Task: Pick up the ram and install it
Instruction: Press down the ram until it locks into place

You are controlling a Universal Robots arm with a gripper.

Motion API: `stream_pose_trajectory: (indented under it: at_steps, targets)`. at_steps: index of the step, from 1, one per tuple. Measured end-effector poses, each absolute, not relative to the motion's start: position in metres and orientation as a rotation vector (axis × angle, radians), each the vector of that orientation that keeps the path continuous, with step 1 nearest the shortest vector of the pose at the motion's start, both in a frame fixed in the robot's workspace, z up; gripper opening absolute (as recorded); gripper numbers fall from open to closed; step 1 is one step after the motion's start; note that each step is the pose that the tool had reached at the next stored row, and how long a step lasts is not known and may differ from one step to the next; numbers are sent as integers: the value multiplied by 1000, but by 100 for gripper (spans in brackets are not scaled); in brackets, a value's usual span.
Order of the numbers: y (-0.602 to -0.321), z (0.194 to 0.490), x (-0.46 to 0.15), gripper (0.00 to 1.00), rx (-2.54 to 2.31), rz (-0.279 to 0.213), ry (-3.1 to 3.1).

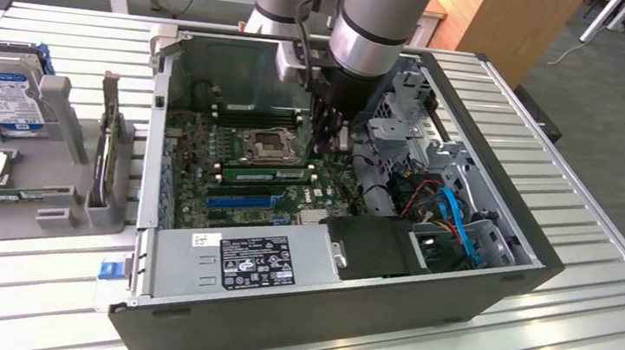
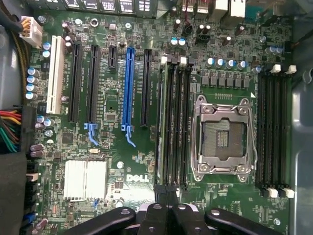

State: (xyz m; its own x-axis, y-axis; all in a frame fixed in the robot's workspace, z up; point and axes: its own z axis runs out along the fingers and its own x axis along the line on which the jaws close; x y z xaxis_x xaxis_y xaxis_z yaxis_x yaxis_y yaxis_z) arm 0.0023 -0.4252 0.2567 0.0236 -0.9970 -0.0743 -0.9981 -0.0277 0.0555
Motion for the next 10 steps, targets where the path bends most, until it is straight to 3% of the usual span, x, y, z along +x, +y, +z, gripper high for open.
stream_pose_trajectory:
  at_steps: [10]
  targets:
    - [-425,239,2,10,-2239,144,2182]
